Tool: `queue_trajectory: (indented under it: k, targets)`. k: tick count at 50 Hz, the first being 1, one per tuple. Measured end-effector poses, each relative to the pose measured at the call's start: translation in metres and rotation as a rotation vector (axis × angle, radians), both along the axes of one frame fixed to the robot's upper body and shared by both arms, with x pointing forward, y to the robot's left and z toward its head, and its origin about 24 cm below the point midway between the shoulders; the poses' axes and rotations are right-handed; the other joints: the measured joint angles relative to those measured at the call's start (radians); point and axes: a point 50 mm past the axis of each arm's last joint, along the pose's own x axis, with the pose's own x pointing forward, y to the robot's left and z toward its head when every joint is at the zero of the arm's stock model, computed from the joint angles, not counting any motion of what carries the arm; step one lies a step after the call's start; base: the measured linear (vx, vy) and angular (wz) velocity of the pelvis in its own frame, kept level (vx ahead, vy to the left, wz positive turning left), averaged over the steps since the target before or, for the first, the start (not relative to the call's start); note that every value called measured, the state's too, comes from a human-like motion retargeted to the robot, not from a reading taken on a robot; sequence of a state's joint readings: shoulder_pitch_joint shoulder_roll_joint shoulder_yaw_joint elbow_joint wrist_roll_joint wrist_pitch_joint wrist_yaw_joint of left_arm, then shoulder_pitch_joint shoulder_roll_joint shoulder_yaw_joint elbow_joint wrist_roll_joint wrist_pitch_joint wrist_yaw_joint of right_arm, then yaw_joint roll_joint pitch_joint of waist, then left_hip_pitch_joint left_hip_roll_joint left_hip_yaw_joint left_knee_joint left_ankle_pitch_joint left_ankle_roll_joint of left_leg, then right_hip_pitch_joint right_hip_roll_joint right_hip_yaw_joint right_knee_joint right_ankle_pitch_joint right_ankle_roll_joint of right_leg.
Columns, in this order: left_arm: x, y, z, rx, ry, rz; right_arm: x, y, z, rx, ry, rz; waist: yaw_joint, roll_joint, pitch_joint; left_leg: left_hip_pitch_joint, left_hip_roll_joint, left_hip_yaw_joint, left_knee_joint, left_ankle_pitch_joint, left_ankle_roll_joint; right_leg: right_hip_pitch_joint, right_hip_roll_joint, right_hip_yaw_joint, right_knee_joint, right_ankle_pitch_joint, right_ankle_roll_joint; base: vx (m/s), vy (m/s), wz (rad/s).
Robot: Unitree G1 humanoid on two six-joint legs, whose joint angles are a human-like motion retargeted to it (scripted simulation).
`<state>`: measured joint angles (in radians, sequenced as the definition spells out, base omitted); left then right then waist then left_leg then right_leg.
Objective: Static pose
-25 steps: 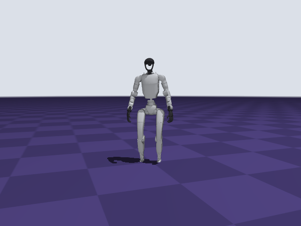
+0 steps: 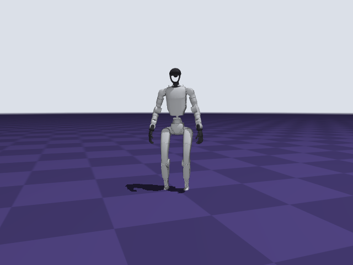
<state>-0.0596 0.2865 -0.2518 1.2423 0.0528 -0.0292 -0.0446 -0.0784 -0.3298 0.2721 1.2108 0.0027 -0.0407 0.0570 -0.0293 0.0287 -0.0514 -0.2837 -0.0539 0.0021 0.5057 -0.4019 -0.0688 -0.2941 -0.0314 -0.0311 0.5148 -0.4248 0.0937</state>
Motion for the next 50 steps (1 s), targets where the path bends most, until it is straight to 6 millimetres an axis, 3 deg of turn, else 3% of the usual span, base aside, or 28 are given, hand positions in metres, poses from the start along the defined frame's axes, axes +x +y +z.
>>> queue_trajectory:
  k: [50]
  targets:
    - [-0.0009, -0.001, -0.0006, -0.012, -0.007, 0.032, 0.0074, -0.0005, 0.0025, 0.003, -0.017, 0.003, -0.005, -0.002, 0.007, -0.013, 0.004, 0.006, 0.016, -0.009, 0.001, -0.01, 0.006, 0.013, -0.003, 0.002, 0.008, 0.0, 0.0, 0.0]
